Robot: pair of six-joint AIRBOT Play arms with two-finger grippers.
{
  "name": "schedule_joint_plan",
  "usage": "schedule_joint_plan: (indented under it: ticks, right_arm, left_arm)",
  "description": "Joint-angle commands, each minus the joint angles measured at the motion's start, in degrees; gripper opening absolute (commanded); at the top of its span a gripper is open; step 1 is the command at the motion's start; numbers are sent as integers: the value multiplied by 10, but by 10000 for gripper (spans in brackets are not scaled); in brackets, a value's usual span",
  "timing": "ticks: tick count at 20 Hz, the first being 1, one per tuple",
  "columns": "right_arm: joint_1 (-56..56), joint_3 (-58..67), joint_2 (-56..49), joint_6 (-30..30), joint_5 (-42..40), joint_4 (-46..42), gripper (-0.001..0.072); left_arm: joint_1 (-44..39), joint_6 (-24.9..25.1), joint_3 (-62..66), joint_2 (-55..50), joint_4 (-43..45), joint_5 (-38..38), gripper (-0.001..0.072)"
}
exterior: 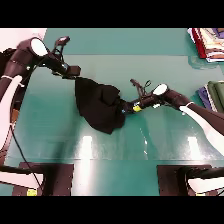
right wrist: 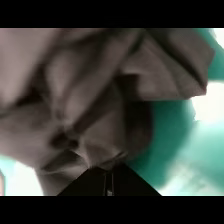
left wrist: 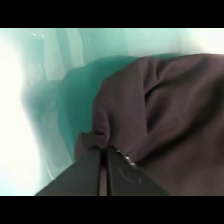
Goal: Fold the shirts.
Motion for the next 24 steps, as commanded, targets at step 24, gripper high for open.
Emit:
schedule_joint_plan:
  ticks: [24]
  right_arm:
    - [-207,184,289,104,259,-210,17]
  left_arm:
    - [0,-8,-251,411,-111,-56,23]
